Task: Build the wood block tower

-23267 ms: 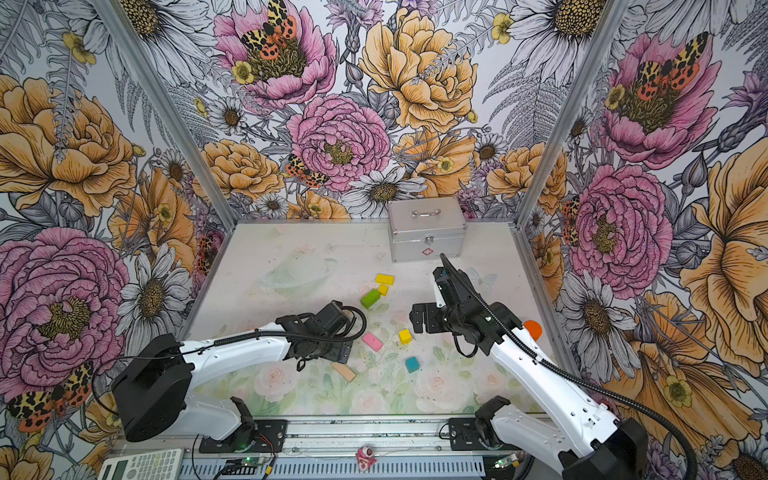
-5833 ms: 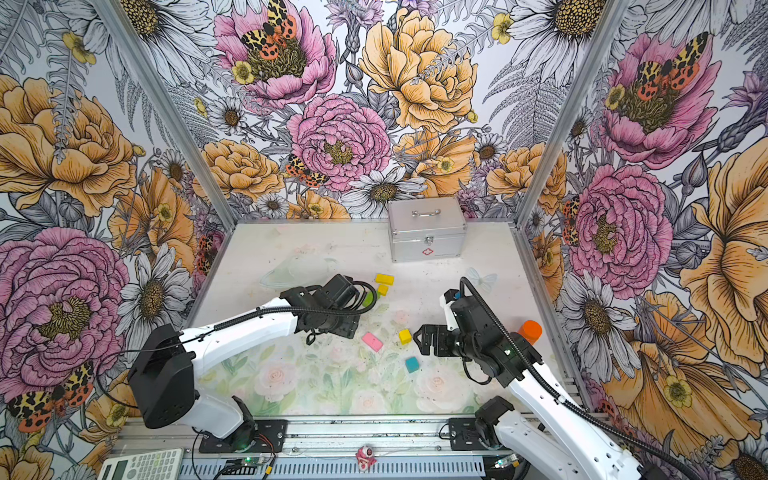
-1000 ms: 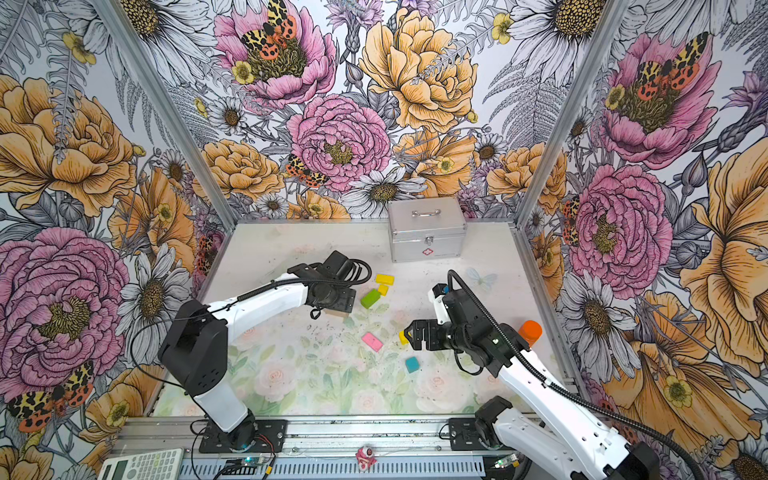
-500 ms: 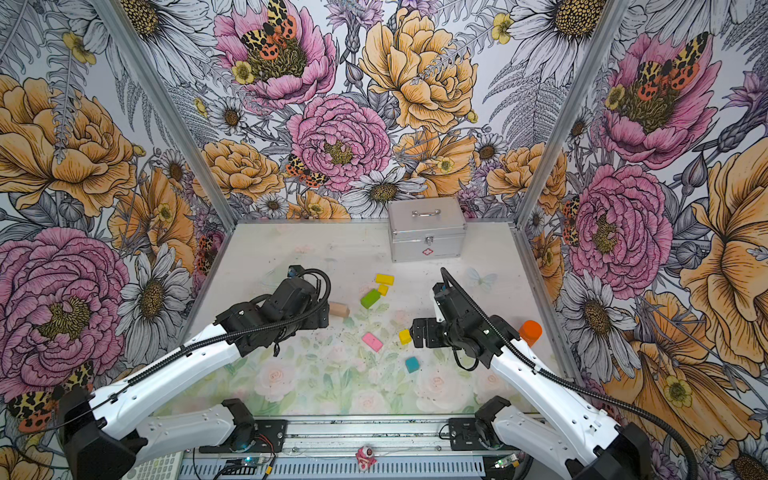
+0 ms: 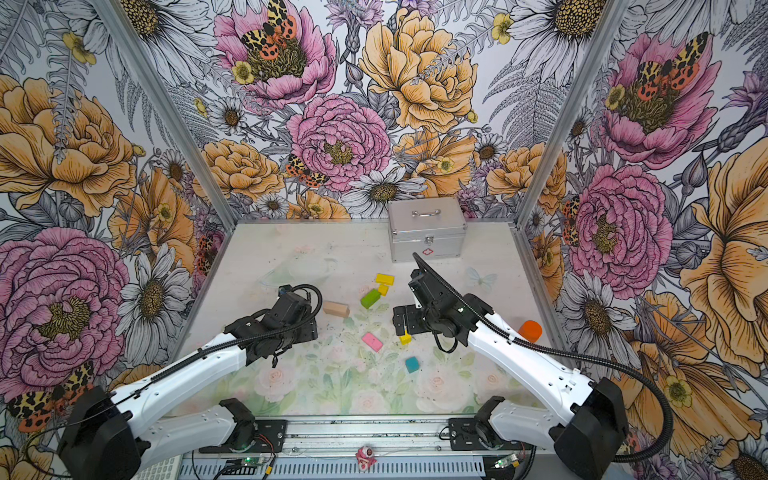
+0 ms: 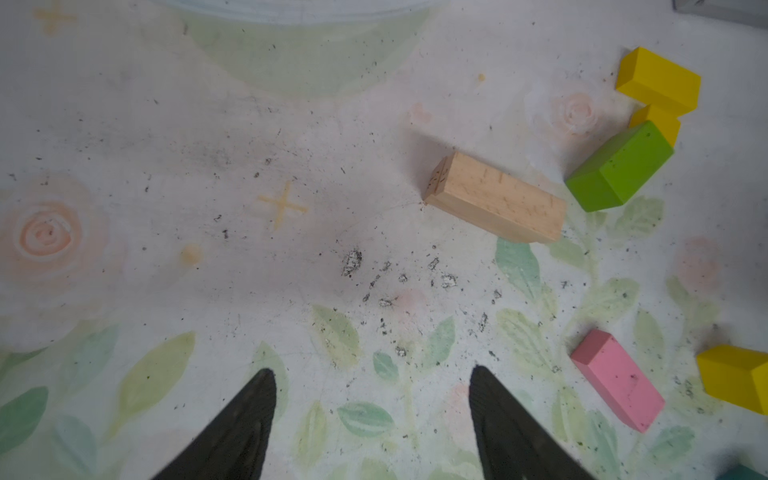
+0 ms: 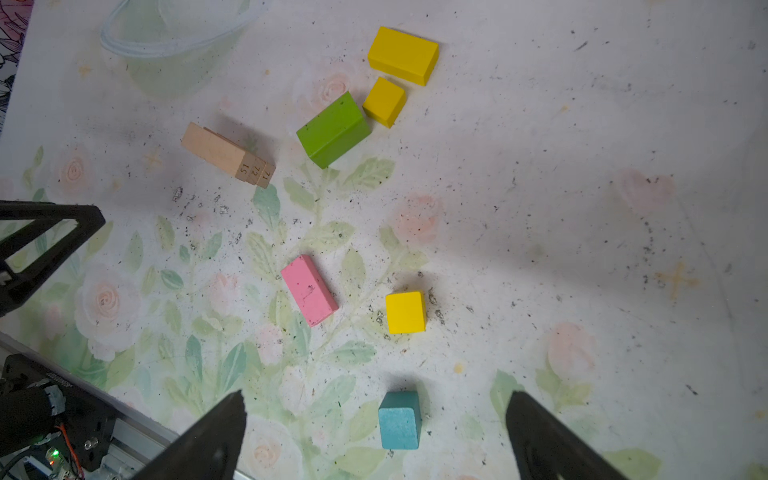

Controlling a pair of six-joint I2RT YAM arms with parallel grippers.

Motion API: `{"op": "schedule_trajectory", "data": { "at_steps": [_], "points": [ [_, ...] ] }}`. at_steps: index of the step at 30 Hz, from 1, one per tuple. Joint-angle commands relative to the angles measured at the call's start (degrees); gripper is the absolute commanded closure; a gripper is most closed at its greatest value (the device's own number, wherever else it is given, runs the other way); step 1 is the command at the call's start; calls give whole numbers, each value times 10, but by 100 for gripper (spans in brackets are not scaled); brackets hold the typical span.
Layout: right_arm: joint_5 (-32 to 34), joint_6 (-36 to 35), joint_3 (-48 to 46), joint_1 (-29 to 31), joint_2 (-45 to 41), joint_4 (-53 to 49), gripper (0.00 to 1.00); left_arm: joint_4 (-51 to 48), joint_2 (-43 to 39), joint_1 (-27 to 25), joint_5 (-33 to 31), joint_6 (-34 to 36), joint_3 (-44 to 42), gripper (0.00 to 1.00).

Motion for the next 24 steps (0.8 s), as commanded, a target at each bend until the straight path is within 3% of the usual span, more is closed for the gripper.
{"op": "schedule_trajectory", "data": {
  "at_steps": [1, 7, 12, 24],
  "points": [
    [9, -11, 21, 4, 13, 3, 0, 58, 48, 4, 27, 19, 11, 32],
    [-6, -9, 25, 3, 12, 13, 0, 72, 120, 4, 37, 37, 48, 54],
    [-2, -15, 22, 2, -1, 13, 0, 82, 177, 4, 45, 48, 75, 67],
    [-25, -13, -11, -35, -32, 14, 0, 96, 276, 2, 71, 63, 131, 68]
  ]
}}
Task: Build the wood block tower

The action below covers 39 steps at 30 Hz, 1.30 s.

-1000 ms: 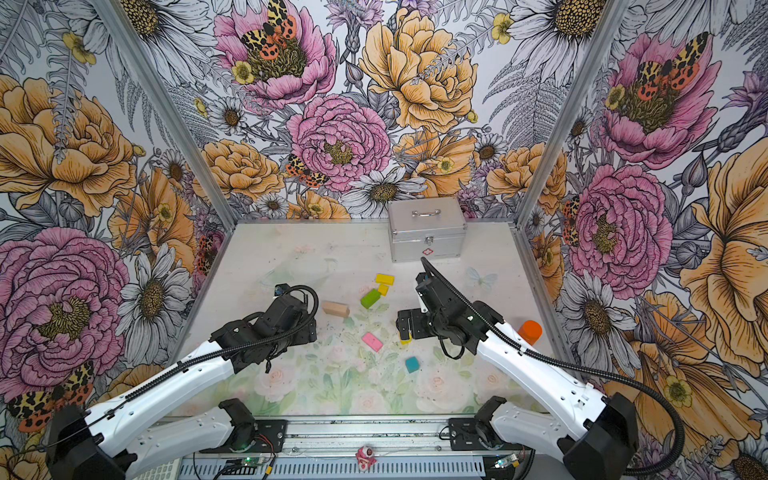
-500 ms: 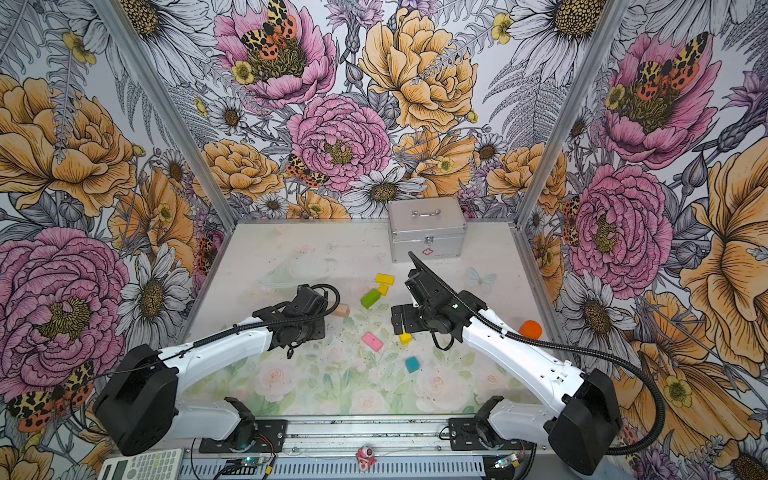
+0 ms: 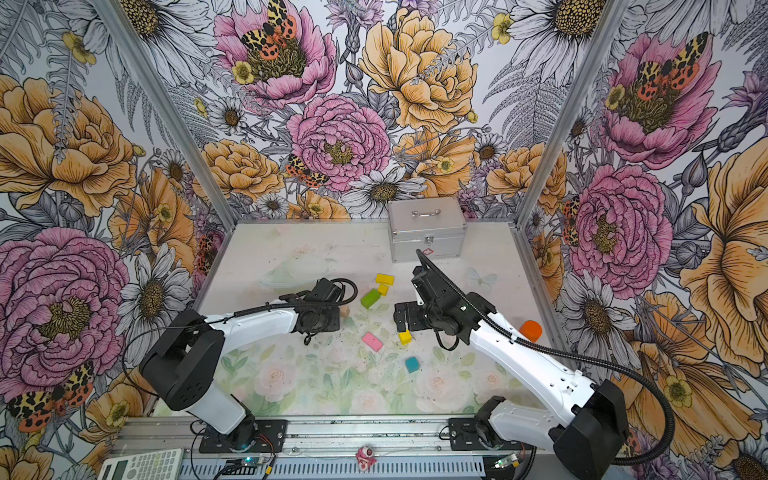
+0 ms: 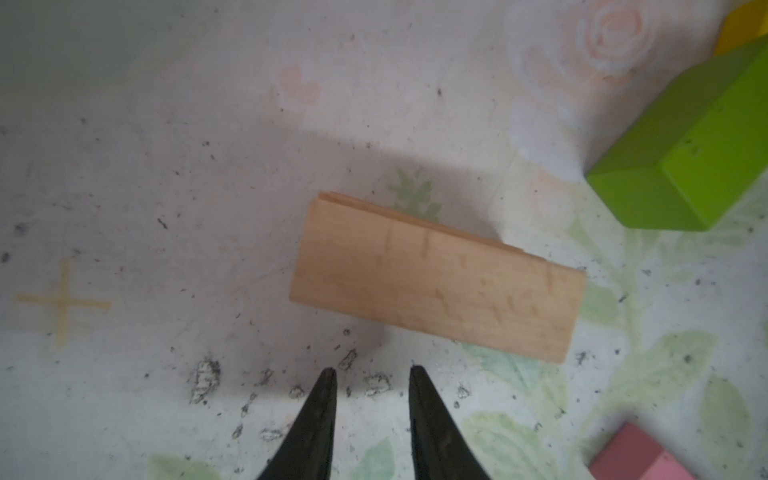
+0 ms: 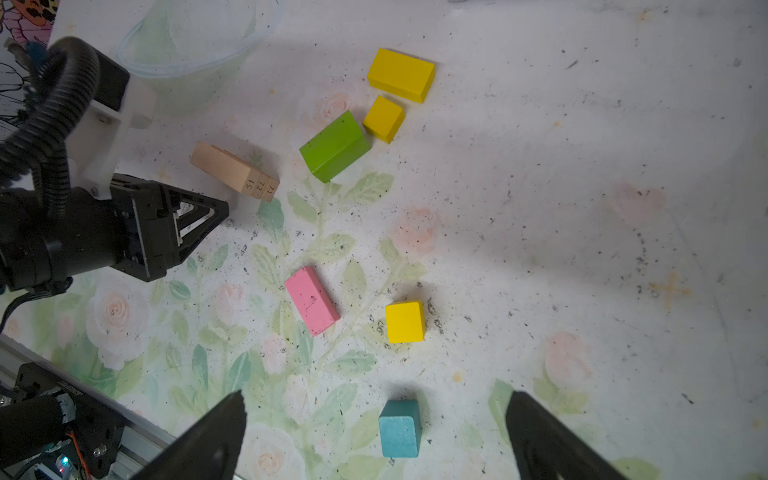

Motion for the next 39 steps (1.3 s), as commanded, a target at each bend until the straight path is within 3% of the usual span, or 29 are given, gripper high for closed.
{"op": "schedule_trajectory", "data": {
  "at_steps": [1, 31, 39],
  "points": [
    [-15, -9, -11, -14, -17, 8, 0, 15, 9, 2, 13, 15, 20, 68],
    [-43, -16, -34, -46, -31, 10, 0, -7, 69, 12, 37, 39, 70, 70],
    [-50, -20, -34, -50, -36, 10, 0, -50, 19, -36, 31, 35, 51, 68]
  ]
}}
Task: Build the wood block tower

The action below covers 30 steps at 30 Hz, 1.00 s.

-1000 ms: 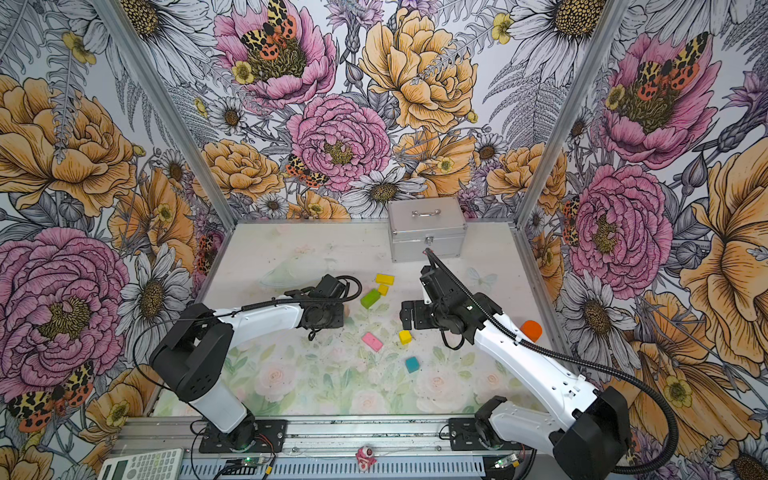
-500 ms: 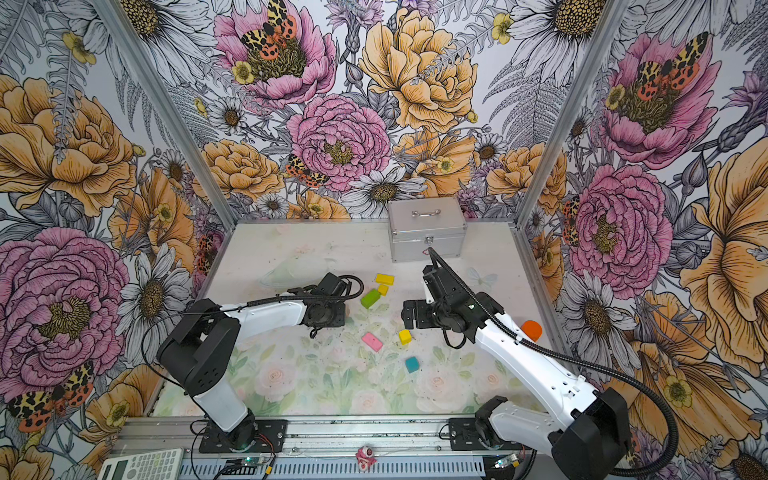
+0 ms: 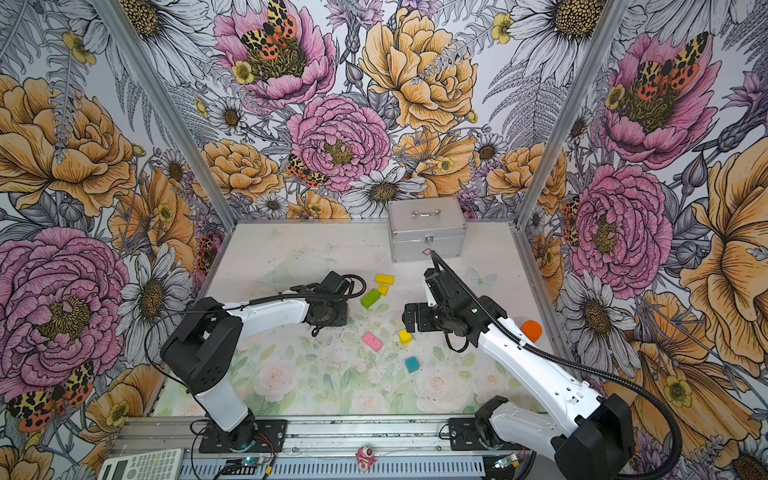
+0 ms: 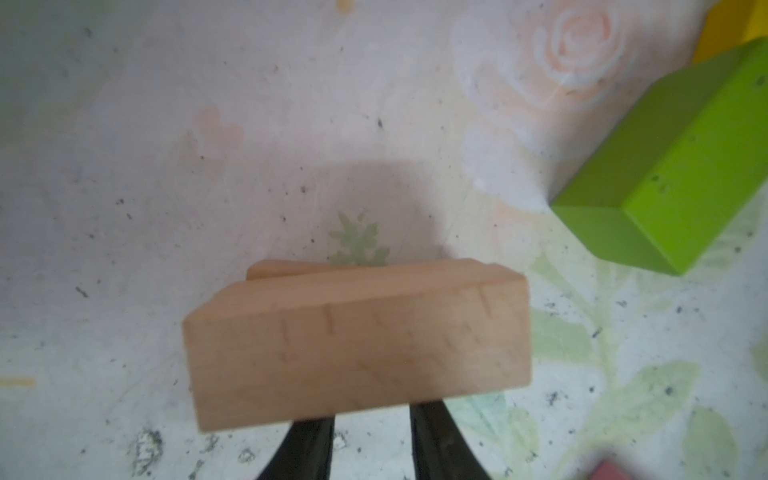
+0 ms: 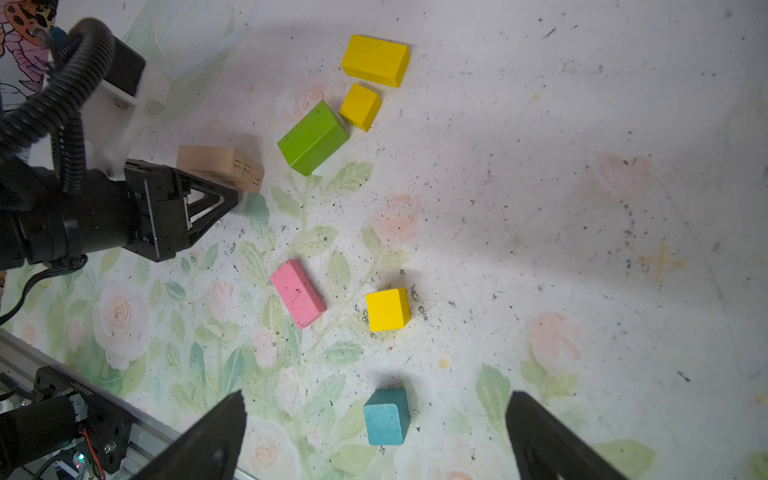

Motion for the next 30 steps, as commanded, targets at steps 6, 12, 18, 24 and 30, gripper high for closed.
{"op": "schedule_trajectory", "data": {
  "at_steps": [6, 12, 18, 24, 30],
  "points": [
    [-6, -10, 7, -5, 1, 12, 0, -86, -142, -64, -26, -17, -23, 67],
    [9, -17, 35, -1, 46, 21, 22, -113, -314, -11, -60, -35, -45, 58],
    [20, -34, 132, 25, 168, 35, 90, -111, -385, 63, -35, -27, -74, 33],
    [21, -46, 251, 52, 319, 45, 100, -80, -374, 104, -2, -23, -108, 25],
    [19, -53, 339, 67, 439, 58, 100, -47, -386, 139, 12, -35, -160, 27]
  ]
}}
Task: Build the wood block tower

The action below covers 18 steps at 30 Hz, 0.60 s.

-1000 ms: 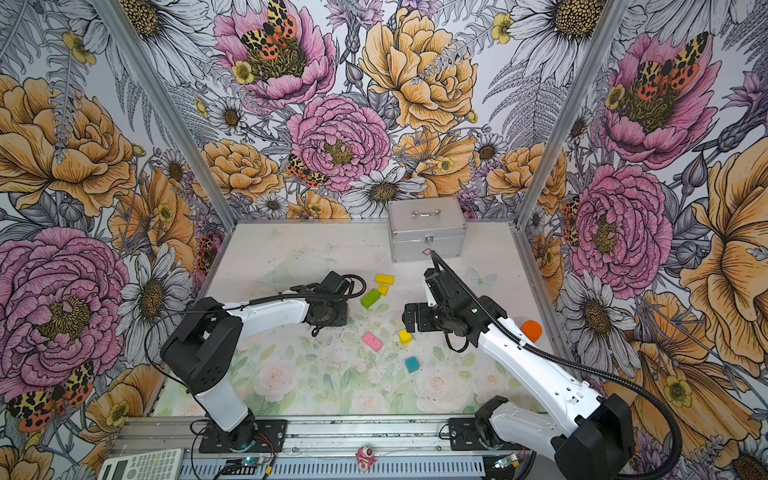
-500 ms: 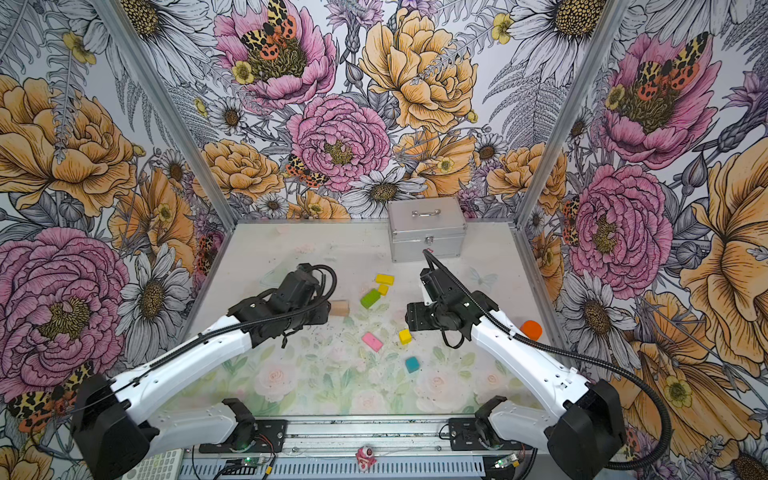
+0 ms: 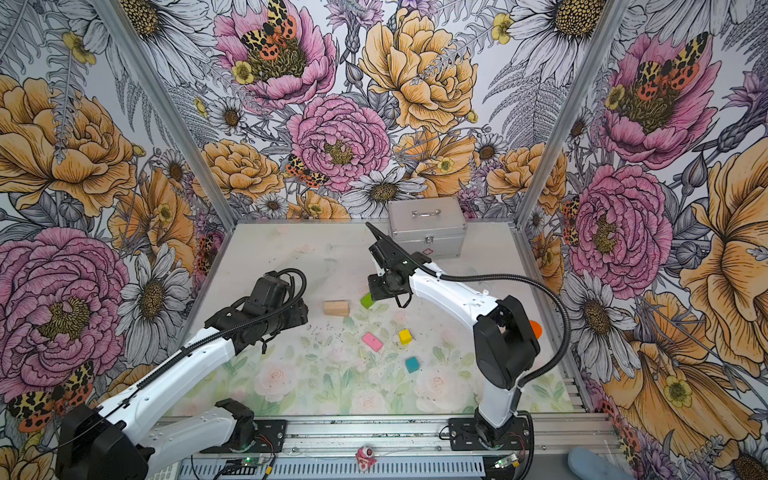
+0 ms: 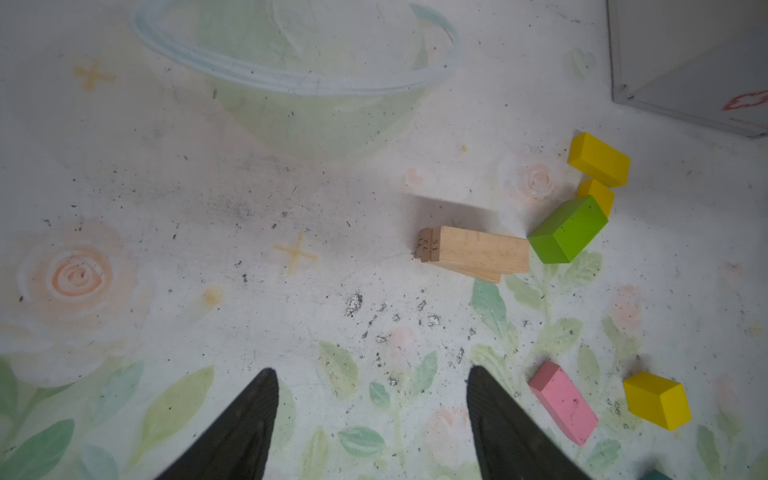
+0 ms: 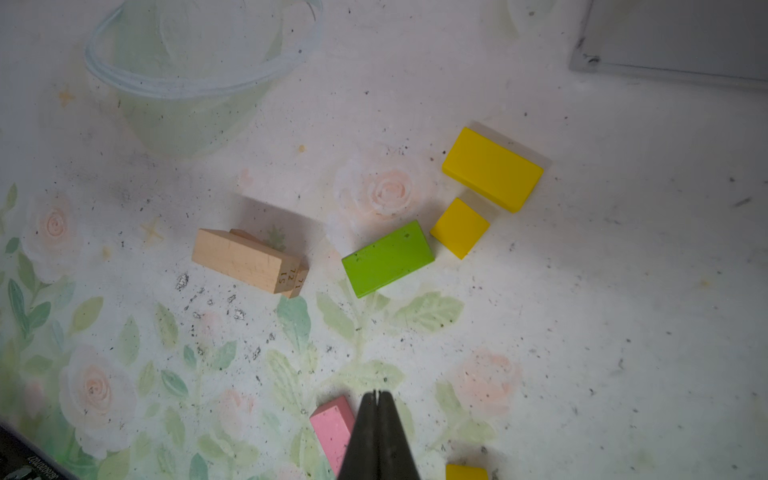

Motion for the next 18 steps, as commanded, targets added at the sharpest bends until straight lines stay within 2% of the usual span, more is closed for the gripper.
{"op": "schedule_trajectory", "data": {
  "at_steps": [1, 6, 8, 9, 10, 11, 18],
  "points": [
    [2, -12, 45, 10, 49, 14, 100, 40, -13, 15, 24, -6, -28, 27],
    [-1, -18, 100, 18, 111, 15, 100, 48, -19, 26, 19, -18, -47, 25],
    [-4, -19, 116, 19, 129, 15, 100, 53, -23, 28, 21, -18, -51, 19],
    [-9, -19, 126, 19, 140, 15, 100, 53, -25, 29, 17, -19, -51, 14],
    [-15, -17, 137, 21, 151, 15, 100, 53, -28, 30, 17, -17, -52, 4],
    [-17, -17, 145, 23, 159, 15, 100, 53, -30, 31, 17, -14, -52, 1],
    [-38, -14, 189, 30, 214, 14, 100, 53, -39, 37, 20, -20, -55, 1]
  ]
}}
